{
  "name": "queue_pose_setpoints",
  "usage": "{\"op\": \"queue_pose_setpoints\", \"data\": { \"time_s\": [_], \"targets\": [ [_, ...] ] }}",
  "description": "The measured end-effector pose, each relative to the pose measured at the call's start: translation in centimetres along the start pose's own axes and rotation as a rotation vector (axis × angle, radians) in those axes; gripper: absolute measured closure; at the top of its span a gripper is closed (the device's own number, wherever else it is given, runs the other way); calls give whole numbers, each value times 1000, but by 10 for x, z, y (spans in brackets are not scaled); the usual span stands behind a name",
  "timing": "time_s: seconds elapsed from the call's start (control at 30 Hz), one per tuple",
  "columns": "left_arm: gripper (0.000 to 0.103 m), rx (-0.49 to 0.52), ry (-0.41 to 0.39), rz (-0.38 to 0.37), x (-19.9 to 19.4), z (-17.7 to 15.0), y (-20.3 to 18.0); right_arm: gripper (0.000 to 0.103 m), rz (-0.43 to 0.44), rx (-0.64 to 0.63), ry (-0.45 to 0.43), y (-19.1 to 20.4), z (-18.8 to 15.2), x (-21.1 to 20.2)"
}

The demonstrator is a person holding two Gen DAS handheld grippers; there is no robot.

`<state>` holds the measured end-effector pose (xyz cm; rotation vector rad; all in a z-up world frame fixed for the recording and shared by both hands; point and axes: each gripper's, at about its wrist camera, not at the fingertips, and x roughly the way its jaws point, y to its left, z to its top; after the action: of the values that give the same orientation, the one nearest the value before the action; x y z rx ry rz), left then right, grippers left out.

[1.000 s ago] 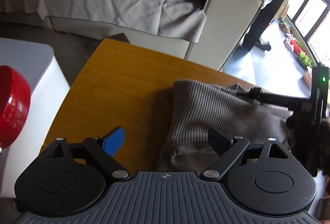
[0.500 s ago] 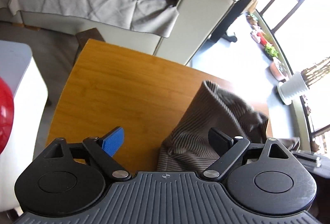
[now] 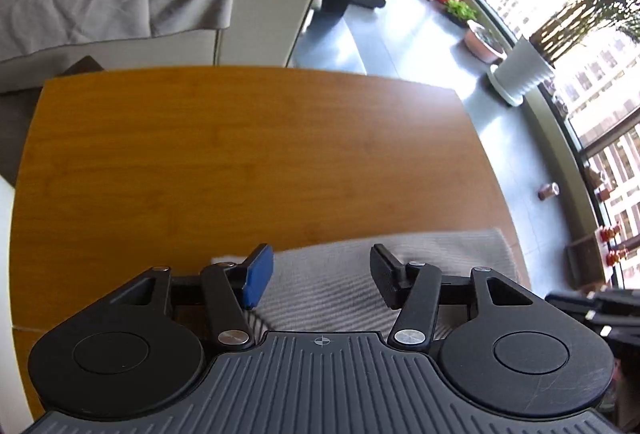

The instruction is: Fold clothes

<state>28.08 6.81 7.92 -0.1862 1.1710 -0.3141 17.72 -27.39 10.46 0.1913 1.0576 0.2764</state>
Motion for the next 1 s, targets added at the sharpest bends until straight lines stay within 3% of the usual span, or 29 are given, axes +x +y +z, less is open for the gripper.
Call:
{"op": "queue_pose_setpoints", "data": {
  "time_s": [0.07,0.13,0.17,0.23,0.33,0.4,0.47,0.6,0.67,0.73,0.83,1.0],
  "targets": [
    [47,14,39,38,7,-16,1,51,-19,40,-19,-12,10,1],
    [44,62,85,130,12,-32,0,39,-20,61,13,-19,14,17],
    [42,65,98,149,12,-36,2,39,-16,68,43,-22,13,28],
    [42,8,105,113,6,-42,11,39,-14,68,92,-23,7,49],
    [22,-141,111,35,0,-43,28,39,-8,53,144,-21,-3,71],
    [22,-173,117,33,7,-43,31,39,-3,57,167,-19,-8,80],
    [31,-175,133,20,19,-42,29,41,2,68,177,-17,-15,83],
    [45,-159,127,18,39,-30,27,57,-31,21,155,-9,-8,95],
    [49,-142,84,34,43,-9,32,67,-25,-55,130,-2,13,105],
    [52,-115,10,54,42,16,36,70,-28,-91,71,-1,43,113],
    [52,-103,-54,65,40,49,45,65,-24,-80,39,-9,81,127],
    [42,-152,3,46,45,50,54,50,4,-30,53,-19,91,138]
  ]
}}
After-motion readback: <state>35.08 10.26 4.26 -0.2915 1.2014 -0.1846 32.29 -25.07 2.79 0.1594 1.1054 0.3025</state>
